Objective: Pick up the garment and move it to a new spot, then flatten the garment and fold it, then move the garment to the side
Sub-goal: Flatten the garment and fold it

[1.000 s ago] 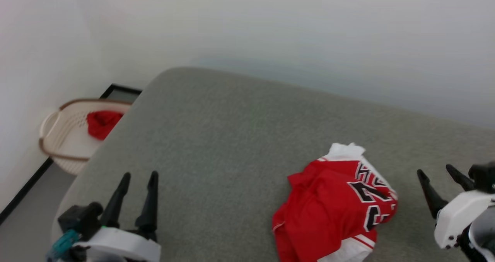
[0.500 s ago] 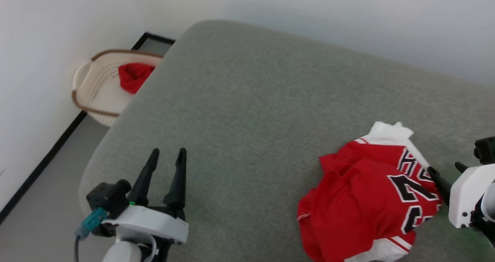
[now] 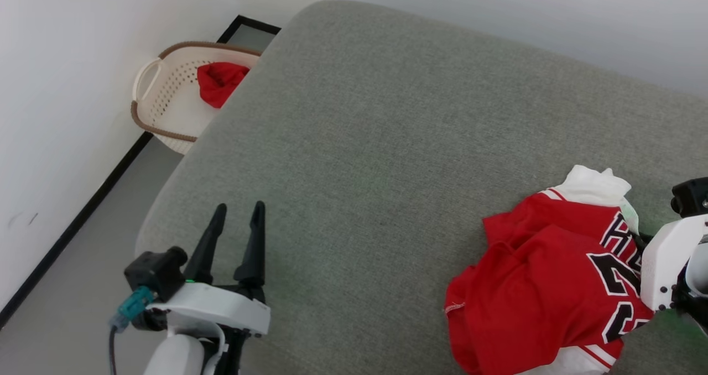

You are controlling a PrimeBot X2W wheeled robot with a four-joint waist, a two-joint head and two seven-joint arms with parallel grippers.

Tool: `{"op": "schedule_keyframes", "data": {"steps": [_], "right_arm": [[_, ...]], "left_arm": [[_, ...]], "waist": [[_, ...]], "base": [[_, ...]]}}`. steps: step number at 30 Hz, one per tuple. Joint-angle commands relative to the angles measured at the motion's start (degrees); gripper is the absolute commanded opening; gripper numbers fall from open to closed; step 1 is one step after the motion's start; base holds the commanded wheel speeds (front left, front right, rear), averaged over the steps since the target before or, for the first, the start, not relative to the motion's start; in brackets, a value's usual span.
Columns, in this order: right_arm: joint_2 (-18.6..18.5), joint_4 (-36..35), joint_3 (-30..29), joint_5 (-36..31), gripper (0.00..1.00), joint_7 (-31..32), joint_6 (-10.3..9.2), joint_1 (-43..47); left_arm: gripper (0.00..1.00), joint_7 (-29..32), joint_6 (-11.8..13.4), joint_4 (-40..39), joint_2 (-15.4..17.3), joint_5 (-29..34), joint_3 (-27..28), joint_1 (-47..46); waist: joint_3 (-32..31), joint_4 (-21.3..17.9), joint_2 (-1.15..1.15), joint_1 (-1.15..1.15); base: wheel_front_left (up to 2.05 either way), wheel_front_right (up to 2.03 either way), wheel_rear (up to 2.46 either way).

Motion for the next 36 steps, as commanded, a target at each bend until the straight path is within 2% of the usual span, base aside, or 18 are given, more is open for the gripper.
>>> {"op": "schedule_keyframes", "data": {"steps": [1, 10, 20, 29, 33, 35, 36], "right_arm": [[-0.3, 1.7, 0.0, 0.5, 0.0, -0.3, -0.08, -0.4], [-1.7, 1.4, -3.9, 1.7, 0.0, -3.0, -0.07, -1.7], [-3.1, 1.3, -11.9, 0.9, 0.0, -4.7, -0.07, 6.0], [0.3, 2.0, -20.8, -1.3, 0.0, -5.9, -0.07, 18.3], [2.9, 2.2, -22.1, -2.6, 0.0, -7.0, -0.06, 20.6], [3.9, 2.5, -22.1, -3.6, 0.77, -7.6, -0.07, 20.5], [4.3, 2.5, -22.2, -4.1, 1.0, -7.9, -0.07, 20.0]], "left_arm": [[1.0, 0.0, -0.4, 0.3, 0.1, 0.3, 0.8, 0.2], [1.0, 0.0, -0.4, 0.2, 2.1, -0.3, 1.8, 1.5], [1.0, 0.0, -0.4, -0.1, 4.3, -1.0, 2.3, 3.5], [1.0, 0.0, -0.4, 0.5, 6.1, -1.7, 1.1, 4.6], [1.0, 0.0, -0.3, 0.8, 6.7, -2.5, 0.7, 4.8], [1.0, 0.0, -0.3, 0.9, 7.1, -2.6, 0.5, 5.0], [1.0, 0.0, -0.3, 1.0, 7.2, -2.7, 0.2, 5.0]], "waist": [[-0.9, -1.1, 0.0, 0.0], [-4.0, -5.5, 0.0, 0.0], [-8.6, -11.7, 0.0, 0.0], [-11.1, -15.2, 0.0, 0.0], [-11.7, -16.7, 0.0, 0.0], [-12.0, -17.5, 0.0, 0.0], [-12.0, -17.9, 0.0, 0.0]], "base": [[0.0, 0.0, 0.0], [0.0, 0.0, 0.0], [0.0, 0.0, 0.0], [0.0, 0.0, 0.0], [0.0, 0.0, 0.0], [0.0, 0.0, 0.0], [0.0, 0.0, 0.0]]}}
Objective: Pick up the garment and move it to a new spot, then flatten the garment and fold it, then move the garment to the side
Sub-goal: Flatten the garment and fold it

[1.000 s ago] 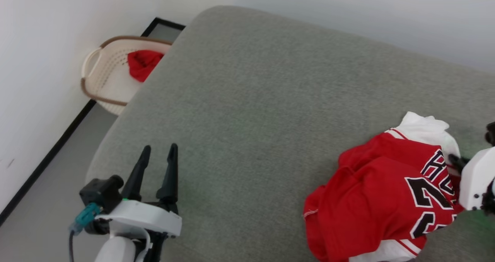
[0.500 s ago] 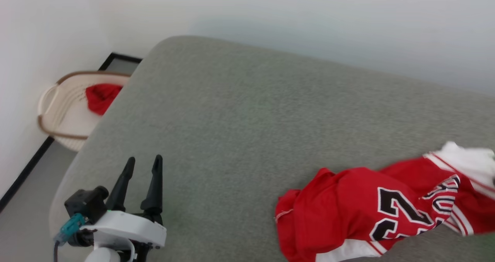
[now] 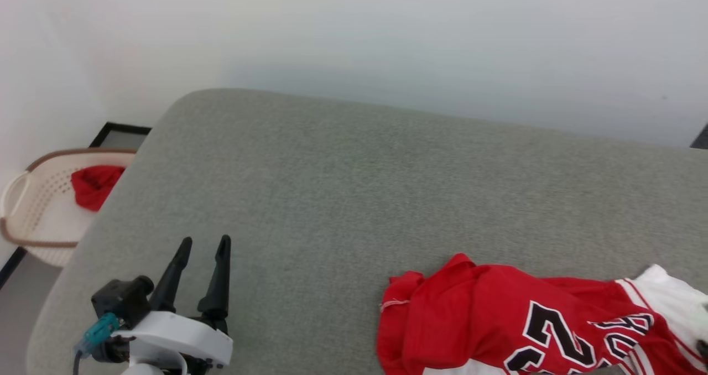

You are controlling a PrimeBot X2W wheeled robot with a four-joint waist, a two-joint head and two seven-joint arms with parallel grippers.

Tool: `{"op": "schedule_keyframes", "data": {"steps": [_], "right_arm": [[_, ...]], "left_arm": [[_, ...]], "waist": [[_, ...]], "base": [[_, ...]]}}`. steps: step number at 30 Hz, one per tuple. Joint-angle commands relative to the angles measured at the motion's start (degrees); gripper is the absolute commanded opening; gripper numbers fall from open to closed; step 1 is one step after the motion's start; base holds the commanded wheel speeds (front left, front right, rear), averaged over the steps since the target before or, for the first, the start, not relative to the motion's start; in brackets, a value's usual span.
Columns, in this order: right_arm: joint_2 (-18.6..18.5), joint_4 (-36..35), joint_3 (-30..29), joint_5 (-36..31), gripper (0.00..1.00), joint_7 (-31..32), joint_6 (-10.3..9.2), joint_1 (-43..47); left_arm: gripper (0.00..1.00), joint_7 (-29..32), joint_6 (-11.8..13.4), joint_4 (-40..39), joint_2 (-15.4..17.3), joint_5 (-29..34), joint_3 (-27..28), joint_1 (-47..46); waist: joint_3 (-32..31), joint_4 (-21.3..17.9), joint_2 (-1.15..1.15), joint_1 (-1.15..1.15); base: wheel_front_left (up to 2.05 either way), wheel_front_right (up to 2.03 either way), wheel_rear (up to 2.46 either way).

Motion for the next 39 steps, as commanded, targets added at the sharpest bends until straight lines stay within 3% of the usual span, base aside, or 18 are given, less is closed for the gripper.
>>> {"op": "schedule_keyframes", "data": {"steps": [1, 8, 14, 21, 29, 35, 39], "right_arm": [[0.6, -0.1, 0.0, -1.2, 1.0, -0.6, -0.08, -0.9], [1.2, -4.0, 1.3, -2.7, 1.0, 0.0, -0.07, -3.2], [1.6, -12.9, 1.4, -4.1, 1.0, -2.6, -0.07, -2.6], [5.1, -25.2, 0.6, -7.6, 1.0, -7.1, -0.07, 0.7], [10.3, -36.2, 2.0, -14.2, 1.0, -13.5, -0.07, 4.7], [13.9, -40.0, 2.9, -16.8, 1.0, -16.2, -0.07, 6.6], [15.1, -41.1, 3.3, -17.2, 1.0, -16.3, -0.07, 6.9]], "left_arm": [[1.0, 0.0, -0.1, -0.1, 0.4, -0.6, -0.2, 0.4], [1.0, 2.4, -0.1, -1.1, 3.6, -5.4, -5.0, -0.3], [1.0, 12.1, -0.1, -5.3, 7.6, -12.7, -9.8, -3.1], [1.0, 28.0, 0.1, -9.7, 10.6, -20.4, -12.3, -8.3], [1.0, 45.8, 4.5, -12.3, 11.7, -25.6, -15.9, -13.4], [1.0, 57.3, 7.9, -12.0, 11.0, -29.3, -19.2, -15.5], [1.0, 61.7, 9.2, -12.0, 11.3, -28.9, -21.4, -16.8]], "waist": [[-1.0, -1.9, 0.0, 0.0], [-2.4, -5.6, 0.0, 0.0], [-3.4, -8.7, 0.0, 0.0], [-4.2, -11.9, 0.0, 0.0], [-4.4, -16.0, 0.0, 0.0], [-3.8, -18.6, 0.0, 0.0], [-2.7, -20.2, 0.0, 0.0]], "base": [[0.0, 0.0, 0.0], [0.0, 0.0, 0.0], [0.0, 0.0, 0.0], [0.0, 0.0, 0.0], [0.0, 0.0, 0.0], [0.0, 0.0, 0.0], [0.0, 0.0, 0.0]]}}
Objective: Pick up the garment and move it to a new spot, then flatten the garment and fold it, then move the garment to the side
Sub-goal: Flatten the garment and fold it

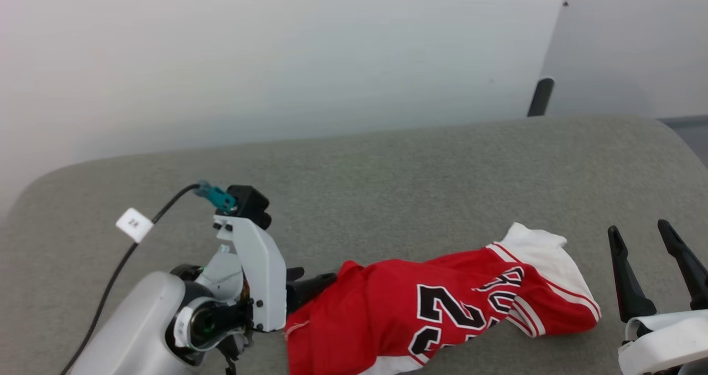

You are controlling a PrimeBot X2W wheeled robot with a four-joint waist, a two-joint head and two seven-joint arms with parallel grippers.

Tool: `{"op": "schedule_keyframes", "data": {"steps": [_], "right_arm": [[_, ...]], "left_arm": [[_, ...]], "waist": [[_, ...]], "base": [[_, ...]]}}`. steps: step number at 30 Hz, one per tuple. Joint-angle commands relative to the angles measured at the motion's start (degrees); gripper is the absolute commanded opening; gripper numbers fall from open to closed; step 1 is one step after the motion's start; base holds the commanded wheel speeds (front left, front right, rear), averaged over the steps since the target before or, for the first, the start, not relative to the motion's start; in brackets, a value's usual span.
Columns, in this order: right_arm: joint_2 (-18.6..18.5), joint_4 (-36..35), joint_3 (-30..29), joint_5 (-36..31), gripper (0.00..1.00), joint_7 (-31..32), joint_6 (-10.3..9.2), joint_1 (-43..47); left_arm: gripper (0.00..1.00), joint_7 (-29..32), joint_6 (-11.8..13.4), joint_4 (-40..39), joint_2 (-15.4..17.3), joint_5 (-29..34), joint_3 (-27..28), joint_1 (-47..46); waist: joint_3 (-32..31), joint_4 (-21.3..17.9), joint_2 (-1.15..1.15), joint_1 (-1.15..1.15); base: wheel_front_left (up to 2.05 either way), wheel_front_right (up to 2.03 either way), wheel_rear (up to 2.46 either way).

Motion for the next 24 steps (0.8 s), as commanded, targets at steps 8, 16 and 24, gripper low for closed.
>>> {"op": "schedule_keyframes", "data": {"steps": [8, 16, 24], "right_arm": [[1.3, -0.6, 0.2, 0.1, 1.0, -0.5, -0.06, -0.4], [1.9, 0.0, 0.8, 0.4, 1.0, -1.7, -0.06, -2.7], [1.7, 1.0, 1.2, 0.5, 1.0, -2.9, -0.06, -4.6]], "left_arm": [[1.0, 3.6, 0.7, 3.4, 0.0, 1.8, -3.4, -1.6], [1.0, 3.2, -0.9, 8.1, -0.3, 3.1, -4.7, -3.2], [0.0, 3.6, -4.2, 15.0, -0.4, 3.9, -6.4, -5.3]], "waist": [[4.6, -4.0, 0.0, 0.0], [8.8, -5.8, 0.0, 0.0], [11.0, -6.5, 0.0, 0.0]], "base": [[0.0, 0.0, 0.0], [0.0, 0.0, 0.0], [0.0, 0.0, 0.0]]}}
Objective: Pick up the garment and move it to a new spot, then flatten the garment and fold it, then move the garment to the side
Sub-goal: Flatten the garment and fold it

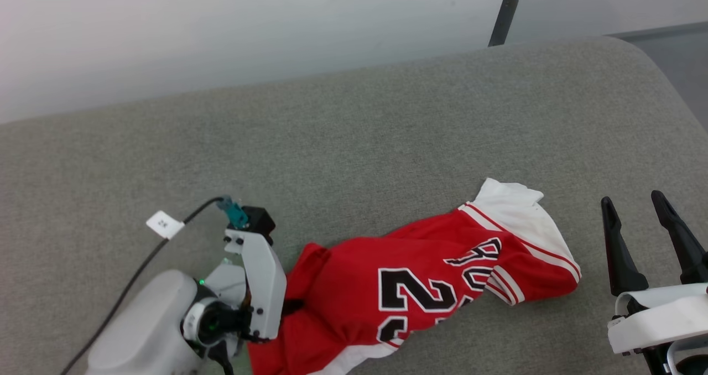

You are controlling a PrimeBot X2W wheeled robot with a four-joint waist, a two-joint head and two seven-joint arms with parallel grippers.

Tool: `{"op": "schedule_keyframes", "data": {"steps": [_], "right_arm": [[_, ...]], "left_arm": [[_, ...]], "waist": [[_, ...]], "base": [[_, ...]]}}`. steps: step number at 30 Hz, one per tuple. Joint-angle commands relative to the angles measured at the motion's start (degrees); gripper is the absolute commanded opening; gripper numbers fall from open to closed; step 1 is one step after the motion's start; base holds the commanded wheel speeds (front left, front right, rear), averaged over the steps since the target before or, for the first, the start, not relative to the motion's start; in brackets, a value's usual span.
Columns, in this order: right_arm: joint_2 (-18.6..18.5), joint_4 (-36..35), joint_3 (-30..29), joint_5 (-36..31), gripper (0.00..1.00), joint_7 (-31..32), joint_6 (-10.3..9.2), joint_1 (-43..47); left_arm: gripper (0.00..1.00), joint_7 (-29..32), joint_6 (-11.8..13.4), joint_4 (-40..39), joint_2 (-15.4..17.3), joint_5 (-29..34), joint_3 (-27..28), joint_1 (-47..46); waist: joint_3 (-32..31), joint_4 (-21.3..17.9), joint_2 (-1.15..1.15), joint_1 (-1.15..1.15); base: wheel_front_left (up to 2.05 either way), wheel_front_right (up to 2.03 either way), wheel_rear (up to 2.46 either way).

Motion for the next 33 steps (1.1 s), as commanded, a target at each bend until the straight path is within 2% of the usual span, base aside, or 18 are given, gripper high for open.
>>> {"op": "schedule_keyframes", "data": {"steps": [1, 11, 19, 24, 29, 33], "right_arm": [[-0.1, 0.2, 0.1, 0.4, 1.0, -0.5, -0.06, -0.5], [-0.4, 0.6, -0.1, 0.3, 1.0, -0.7, -0.06, 0.2], [-0.5, 0.8, 1.5, 0.7, 1.0, -1.1, -0.06, -0.2], [-0.6, 0.9, 2.9, 1.0, 1.0, -1.5, -0.06, -1.3], [-0.3, 1.3, 4.2, 1.2, 1.0, -2.2, -0.06, -2.5], [0.2, 1.8, 5.3, 1.5, 1.0, -3.1, -0.06, -3.7]], "left_arm": [[0.0, 0.0, -0.8, 0.6, 0.3, 0.3, 0.0, -1.1], [0.0, 1.7, -3.5, 0.4, 3.8, 3.2, -1.0, -9.0], [0.0, -1.4, -5.3, 1.3, 6.0, 8.7, -5.3, -19.1], [0.0, -5.5, -5.3, 1.0, 7.7, 10.4, -12.7, -26.4], [0.0, -13.0, -5.3, 2.5, 9.4, 11.5, -21.5, -34.5], [0.0, -18.4, -5.3, 5.0, 9.6, 9.3, -29.4, -40.2]], "waist": [[0.5, -0.4, 0.0, 0.0], [-0.7, 0.2, 0.0, 0.0], [0.2, -0.7, 0.0, 0.0], [2.1, -2.2, 0.0, 0.0], [5.1, -4.1, 0.0, 0.0], [7.8, -5.6, 0.0, 0.0]], "base": [[0.0, 0.0, 0.0], [0.0, 0.0, 0.0], [0.0, 0.0, 0.0], [0.0, 0.0, 0.0], [0.0, 0.0, 0.0], [0.0, 0.0, 0.0]]}}
